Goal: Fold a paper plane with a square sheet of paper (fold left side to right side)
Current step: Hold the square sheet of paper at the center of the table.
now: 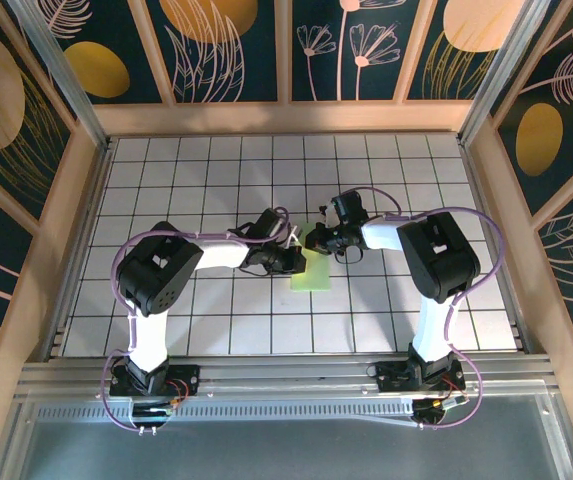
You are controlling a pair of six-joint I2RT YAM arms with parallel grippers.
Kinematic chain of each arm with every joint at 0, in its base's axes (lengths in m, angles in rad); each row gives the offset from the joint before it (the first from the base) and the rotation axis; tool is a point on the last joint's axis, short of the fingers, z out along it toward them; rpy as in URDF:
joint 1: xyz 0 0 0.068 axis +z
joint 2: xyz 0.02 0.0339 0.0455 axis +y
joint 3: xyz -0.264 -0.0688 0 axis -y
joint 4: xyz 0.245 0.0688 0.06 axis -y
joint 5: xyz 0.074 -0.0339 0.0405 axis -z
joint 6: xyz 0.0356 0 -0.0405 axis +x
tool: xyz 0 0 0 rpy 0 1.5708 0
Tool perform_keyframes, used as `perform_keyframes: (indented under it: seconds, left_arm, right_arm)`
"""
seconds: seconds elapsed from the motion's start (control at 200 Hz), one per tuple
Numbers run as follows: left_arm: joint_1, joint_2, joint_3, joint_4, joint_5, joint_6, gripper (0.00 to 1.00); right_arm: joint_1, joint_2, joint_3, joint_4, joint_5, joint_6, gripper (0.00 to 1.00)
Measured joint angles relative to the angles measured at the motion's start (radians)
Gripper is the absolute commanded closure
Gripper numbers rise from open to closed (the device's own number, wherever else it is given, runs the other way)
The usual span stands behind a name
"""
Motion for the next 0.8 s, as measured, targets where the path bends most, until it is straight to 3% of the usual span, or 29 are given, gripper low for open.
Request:
perform_keyframes:
  seconds: [0.155, 0.265, 0.49, 0.801]
  left_arm:
    - [-0.002, -0.008, -0.025, 0.037, -0.002, -0.024, 1.00]
    - [-0.007, -0.012, -0.031, 0.045, -0.008, -0.043, 1.00]
    - [-0.029, -0.019, -0.054, 0.078, -0.016, -0.087, 1.00]
    - [-0.037, -0.021, -0.058, 0.087, -0.019, -0.114, 1.00]
  right_arm:
    - [-0.002, -0.066, 0.000, -0.054, 0.040, -0.003, 0.82]
    - [-0.003, -0.158, -0.005, -0.093, 0.062, -0.012, 0.98]
    - [0.013, -0.348, -0.116, -0.175, 0.064, -0.010, 1.00]
    - [0.085, -0.307, -0.228, -0.206, 0.069, 0.034, 1.00]
